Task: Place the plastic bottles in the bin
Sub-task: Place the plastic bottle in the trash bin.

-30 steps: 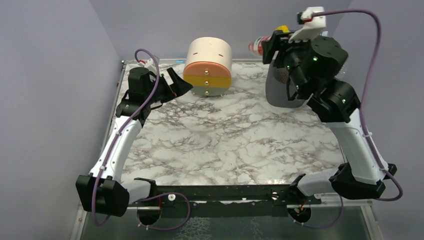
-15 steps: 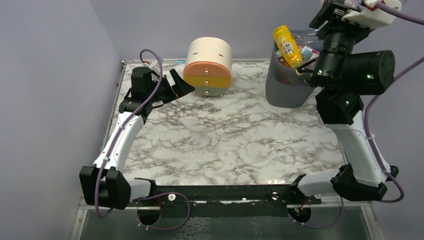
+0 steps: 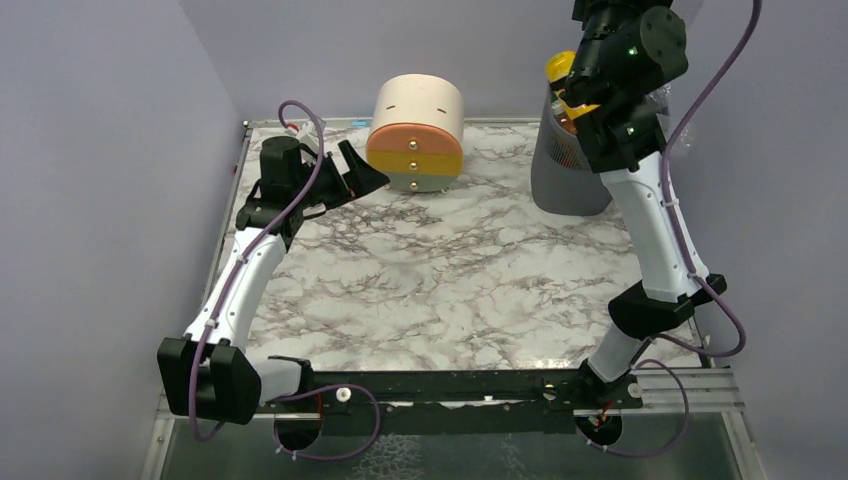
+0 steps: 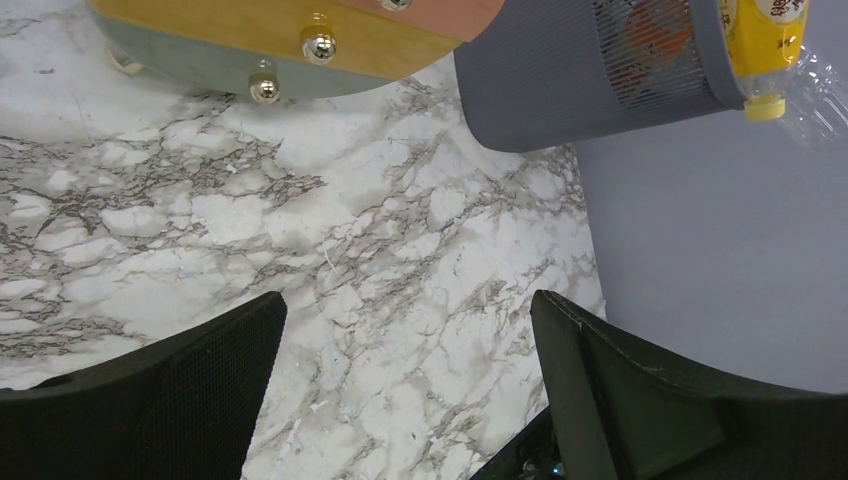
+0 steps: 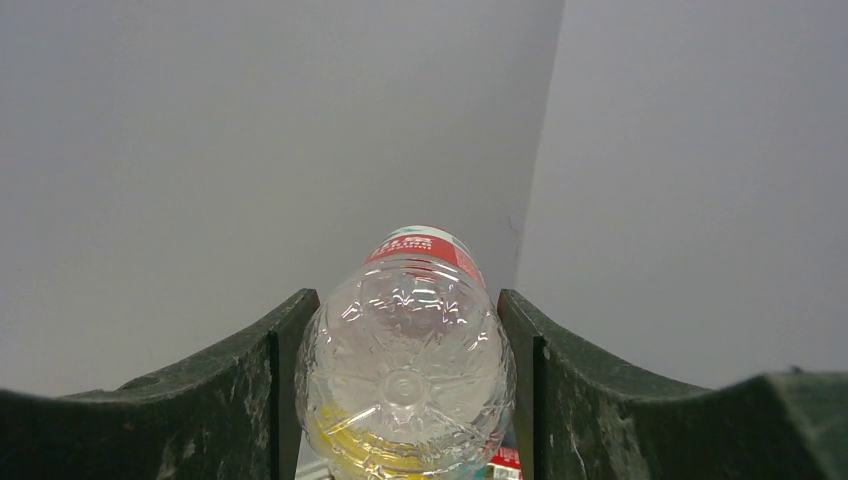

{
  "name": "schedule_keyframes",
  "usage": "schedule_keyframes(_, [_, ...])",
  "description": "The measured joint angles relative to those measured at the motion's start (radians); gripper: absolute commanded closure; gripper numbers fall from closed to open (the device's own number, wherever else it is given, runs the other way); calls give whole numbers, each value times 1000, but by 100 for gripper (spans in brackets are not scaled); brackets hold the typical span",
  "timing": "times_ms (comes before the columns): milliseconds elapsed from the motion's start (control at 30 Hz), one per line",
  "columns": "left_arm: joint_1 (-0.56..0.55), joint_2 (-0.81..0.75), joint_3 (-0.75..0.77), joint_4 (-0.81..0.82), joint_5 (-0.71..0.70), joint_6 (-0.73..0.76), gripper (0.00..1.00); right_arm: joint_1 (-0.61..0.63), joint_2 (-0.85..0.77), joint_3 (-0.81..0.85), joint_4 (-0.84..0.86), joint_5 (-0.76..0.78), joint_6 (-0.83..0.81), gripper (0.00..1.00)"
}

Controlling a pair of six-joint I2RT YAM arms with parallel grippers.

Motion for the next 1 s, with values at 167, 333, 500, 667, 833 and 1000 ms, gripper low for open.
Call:
schedule_keyframes(167, [6, -28, -18, -2, 8, 7, 1, -155, 29, 32, -269, -117, 222, 45])
schedule_keyframes(333, [6, -30, -26, -5, 16, 14, 1, -309, 36, 42, -481, -275, 429, 46])
schedule_keyframes(500, [9, -30, -26, -5, 19, 18, 1, -457, 35, 40, -643, -478, 586, 47])
schedule_keyframes(667, [10, -28, -27, -5, 19, 18, 1, -587, 14, -16, -706, -679, 703, 49])
schedule_keyframes(833, [10, -24, -27, -4, 19, 17, 1, -621, -14, -58, -711, -778, 751, 50])
schedule_keyframes(1000, [10, -10, -27, -3, 19, 16, 1, -629, -51, -114, -724, -828, 768, 50])
